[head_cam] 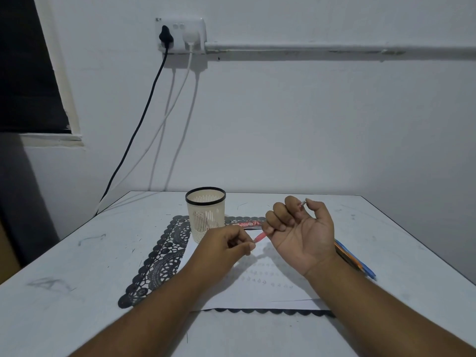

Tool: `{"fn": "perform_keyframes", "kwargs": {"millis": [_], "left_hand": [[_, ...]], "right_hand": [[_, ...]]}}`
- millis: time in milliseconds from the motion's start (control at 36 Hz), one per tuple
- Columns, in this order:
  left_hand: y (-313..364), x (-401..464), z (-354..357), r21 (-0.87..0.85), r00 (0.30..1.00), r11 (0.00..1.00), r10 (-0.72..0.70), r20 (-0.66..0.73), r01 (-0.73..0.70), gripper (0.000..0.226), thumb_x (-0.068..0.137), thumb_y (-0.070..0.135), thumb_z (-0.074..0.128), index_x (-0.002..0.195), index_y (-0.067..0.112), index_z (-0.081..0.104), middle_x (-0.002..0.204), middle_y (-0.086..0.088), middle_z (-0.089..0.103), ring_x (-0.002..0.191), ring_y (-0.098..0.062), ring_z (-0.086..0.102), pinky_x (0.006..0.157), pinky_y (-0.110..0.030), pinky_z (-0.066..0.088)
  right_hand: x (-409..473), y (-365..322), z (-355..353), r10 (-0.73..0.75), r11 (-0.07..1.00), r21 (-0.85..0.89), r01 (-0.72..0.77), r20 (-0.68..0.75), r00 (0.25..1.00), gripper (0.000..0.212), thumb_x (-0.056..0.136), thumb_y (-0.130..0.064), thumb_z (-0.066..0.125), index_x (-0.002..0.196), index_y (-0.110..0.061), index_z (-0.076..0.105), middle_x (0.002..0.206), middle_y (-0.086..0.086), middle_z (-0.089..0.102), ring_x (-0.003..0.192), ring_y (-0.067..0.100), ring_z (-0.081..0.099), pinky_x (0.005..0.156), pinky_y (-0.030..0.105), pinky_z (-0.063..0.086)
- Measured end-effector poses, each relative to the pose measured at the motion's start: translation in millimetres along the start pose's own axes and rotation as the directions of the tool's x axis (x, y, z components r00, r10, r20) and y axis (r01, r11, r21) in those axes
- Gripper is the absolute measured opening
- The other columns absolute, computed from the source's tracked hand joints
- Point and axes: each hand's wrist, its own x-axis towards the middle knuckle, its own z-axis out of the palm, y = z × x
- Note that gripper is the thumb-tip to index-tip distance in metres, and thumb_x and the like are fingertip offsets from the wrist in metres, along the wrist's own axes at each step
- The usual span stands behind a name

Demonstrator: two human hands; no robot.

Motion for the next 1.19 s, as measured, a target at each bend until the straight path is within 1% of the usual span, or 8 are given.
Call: {"fn": "perform_keyframes", "kwargs": {"millis": [139, 222, 361, 500, 667, 861, 1000, 1194], "left_hand": [[0.3, -0.4, 0.4, -0.011, 1.000, 1.000, -0.007, -0.001, 0.007, 0.016, 0.090, 0.016, 0.077, 0.077, 0.025, 0.074, 0.073, -0.002, 0.072, 0.067, -0.015, 0.058, 0.065, -0.033, 0.043], [0.9, -1.0, 0.2, -0.006, 1.000, 1.000, -0.004, 0.001, 0.004, 0.016, 0.091, 0.017, 0.077, 0.077, 0.024, 0.074, 0.073, -0.002, 0.072, 0.066, -0.014, 0.057, 0.064, -0.032, 0.042], [1.6, -1.5, -0.3, -0.008, 1.000, 1.000, -0.006, 0.002, 0.006, 0.018, 0.091, 0.016, 0.076, 0.076, 0.026, 0.073, 0.073, -0.001, 0.072, 0.067, -0.013, 0.058, 0.065, -0.032, 0.043], [2.9, -2.0, 0.4, -0.007, 1.000, 1.000, -0.005, 0.003, 0.005, 0.017, 0.091, 0.015, 0.076, 0.076, 0.024, 0.073, 0.073, -0.002, 0.072, 0.066, -0.012, 0.057, 0.064, -0.029, 0.043], [1.6, -1.3, 0.5, -0.004, 1.000, 1.000, -0.007, 0.005, 0.007, 0.015, 0.090, 0.017, 0.077, 0.077, 0.024, 0.074, 0.075, -0.005, 0.072, 0.068, -0.017, 0.059, 0.065, -0.033, 0.044], [1.7, -1.7, 0.3, -0.008, 1.000, 1.000, -0.002, 0.005, 0.002, 0.018, 0.091, 0.017, 0.077, 0.075, 0.026, 0.073, 0.071, 0.000, 0.071, 0.064, -0.013, 0.055, 0.063, -0.031, 0.041], [1.8, -1.0, 0.3, -0.006, 1.000, 1.000, -0.008, -0.002, 0.008, 0.017, 0.090, 0.016, 0.077, 0.076, 0.025, 0.073, 0.072, -0.003, 0.071, 0.065, -0.013, 0.055, 0.063, -0.032, 0.041], [1.1, -1.1, 0.0, -0.010, 1.000, 1.000, -0.004, -0.002, 0.004, 0.016, 0.090, 0.017, 0.077, 0.077, 0.025, 0.074, 0.073, -0.004, 0.071, 0.065, -0.016, 0.055, 0.064, -0.031, 0.041]], "right_hand": [[0.3, 0.2, -0.8, 0.003, 1.000, 0.000, -0.003, 0.007, 1.000, 0.029, 0.087, -0.035, 0.039, 0.067, -0.019, 0.027, 0.064, 0.001, 0.022, 0.065, 0.021, 0.015, 0.064, 0.036, 0.021], [-0.1, -0.2, -0.6, 0.004, 1.000, -0.002, -0.004, 0.008, 1.000, 0.029, 0.087, -0.035, 0.039, 0.066, -0.019, 0.027, 0.064, 0.001, 0.022, 0.065, 0.021, 0.015, 0.064, 0.036, 0.021], [0.6, 0.0, -0.6, 0.001, 1.000, 0.001, -0.001, 0.007, 1.000, 0.029, 0.087, -0.036, 0.039, 0.066, -0.019, 0.029, 0.066, 0.001, 0.021, 0.065, 0.021, 0.015, 0.063, 0.035, 0.025], [0.5, -0.6, -0.6, 0.004, 1.000, -0.001, -0.004, 0.014, 1.000, 0.028, 0.087, -0.035, 0.039, 0.065, -0.019, 0.029, 0.065, 0.001, 0.020, 0.065, 0.021, 0.015, 0.063, 0.036, 0.024], [0.7, -0.9, -0.5, 0.014, 1.000, -0.001, -0.014, 0.007, 1.000, 0.028, 0.086, -0.034, 0.039, 0.064, -0.019, 0.031, 0.064, 0.001, 0.021, 0.064, 0.021, 0.015, 0.063, 0.036, 0.022], [-0.2, -1.7, 1.2, 0.015, 1.000, -0.007, -0.015, -0.007, 1.000, 0.028, 0.087, -0.034, 0.038, 0.066, -0.019, 0.027, 0.066, 0.001, 0.018, 0.063, 0.020, 0.015, 0.063, 0.035, 0.023], [0.1, -0.6, 2.2, 0.010, 1.000, 0.004, -0.010, 0.001, 1.000, 0.029, 0.087, -0.035, 0.038, 0.064, -0.018, 0.032, 0.065, 0.001, 0.021, 0.064, 0.021, 0.016, 0.063, 0.035, 0.025], [-0.5, -0.1, 1.7, 0.009, 1.000, 0.019, -0.009, -0.001, 1.000, 0.031, 0.089, -0.037, 0.039, 0.065, -0.018, 0.032, 0.066, 0.001, 0.021, 0.064, 0.020, 0.016, 0.063, 0.035, 0.025]]}}
